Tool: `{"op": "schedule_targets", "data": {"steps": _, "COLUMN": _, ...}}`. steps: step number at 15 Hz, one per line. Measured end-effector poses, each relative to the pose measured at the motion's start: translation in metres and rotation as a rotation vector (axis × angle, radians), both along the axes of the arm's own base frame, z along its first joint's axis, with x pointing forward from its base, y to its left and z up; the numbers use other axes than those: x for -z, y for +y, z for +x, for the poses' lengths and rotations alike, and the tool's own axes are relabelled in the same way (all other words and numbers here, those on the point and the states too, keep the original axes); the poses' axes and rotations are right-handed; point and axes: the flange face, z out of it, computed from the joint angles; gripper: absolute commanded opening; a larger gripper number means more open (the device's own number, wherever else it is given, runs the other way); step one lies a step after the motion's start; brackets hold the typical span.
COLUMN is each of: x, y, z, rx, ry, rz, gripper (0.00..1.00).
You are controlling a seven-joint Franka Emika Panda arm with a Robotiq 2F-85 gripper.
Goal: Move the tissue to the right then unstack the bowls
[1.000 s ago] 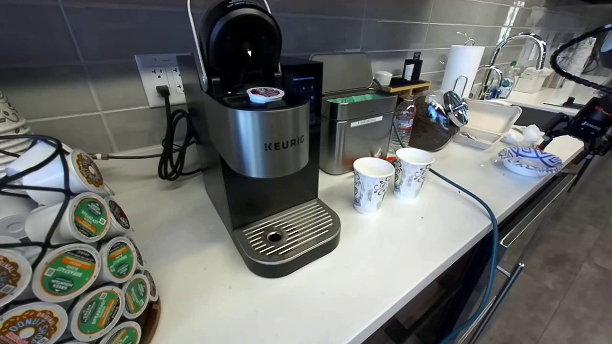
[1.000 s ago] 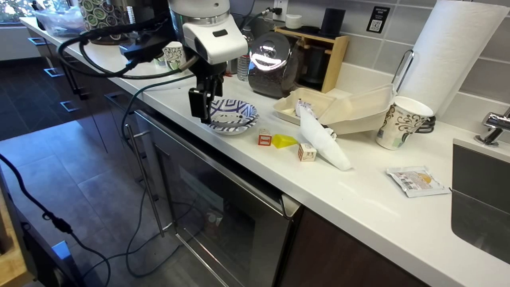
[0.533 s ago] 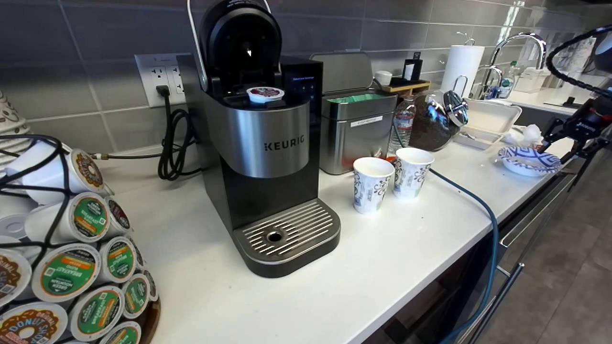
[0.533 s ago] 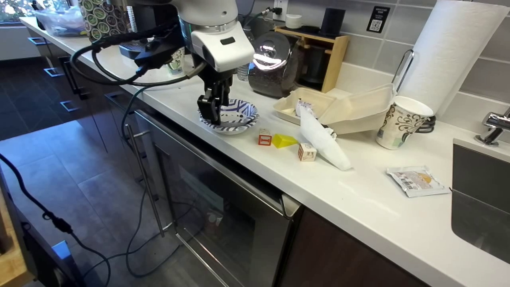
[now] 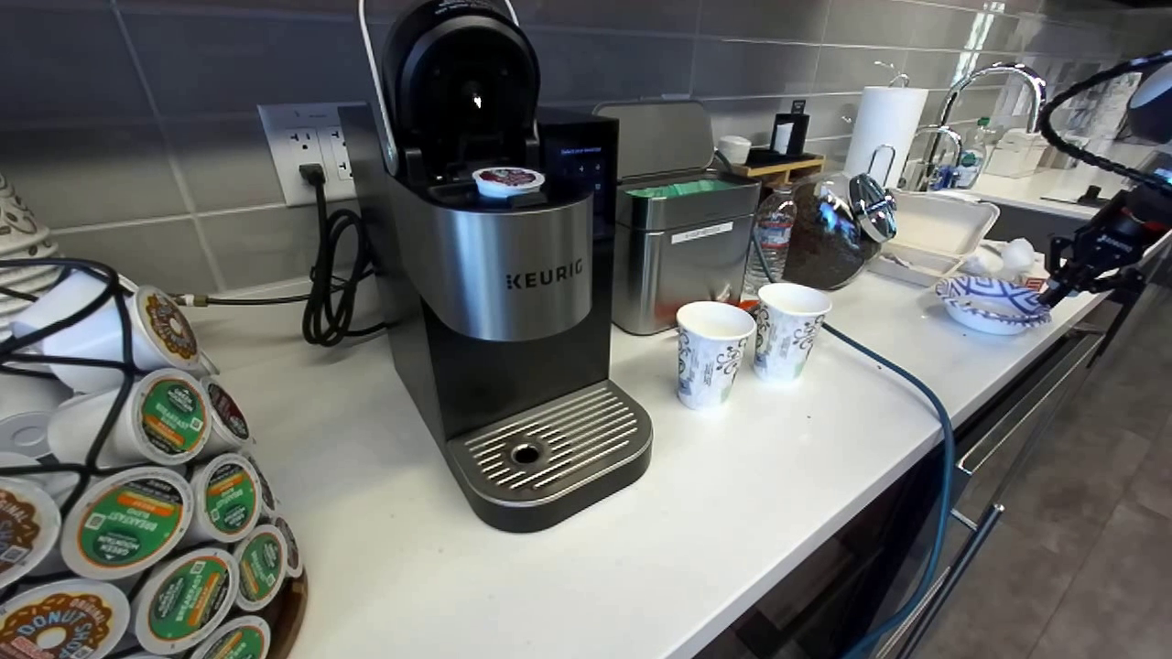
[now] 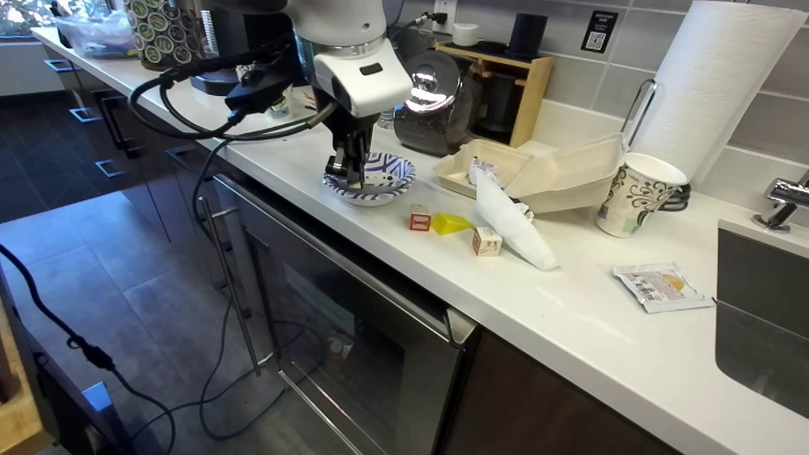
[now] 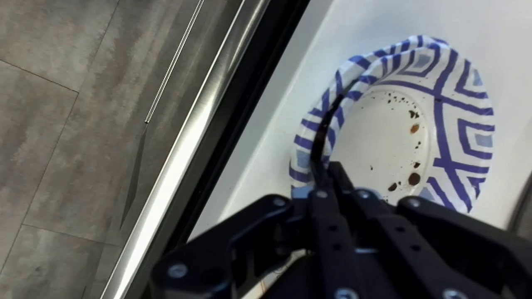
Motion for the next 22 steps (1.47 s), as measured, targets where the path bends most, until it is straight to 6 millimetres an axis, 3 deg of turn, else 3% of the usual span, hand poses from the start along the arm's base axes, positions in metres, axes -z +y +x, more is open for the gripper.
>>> {"op": "schedule_targets", "data": {"steps": 6, "x": -0.016, "y": -0.011, "z": 0.003, "rx": 0.010, "ry": -0.027, "rz": -0.021, "gripper": 0.01}}
{"op": "schedule_targets", "data": {"steps": 15, "x": -0.087, "y": -0.030, "z": -0.003, "rx": 0.034, "ry": -0.178, "rz": 0.042, "gripper": 0.01}}
{"op": "schedule_targets", "data": {"steps": 19, "x": -0.106, "y": -0.011, "z": 0.002, "rx": -0.065, "ry": -0.241, "rz": 0.117, "gripper": 0.01}}
{"op": "schedule_targets", "data": {"steps": 22, "x": -0.115, "y": 0.024, "z": 0.014, "rx": -0.218, "ry": -0.255, "rz": 0.171, "gripper": 0.01}}
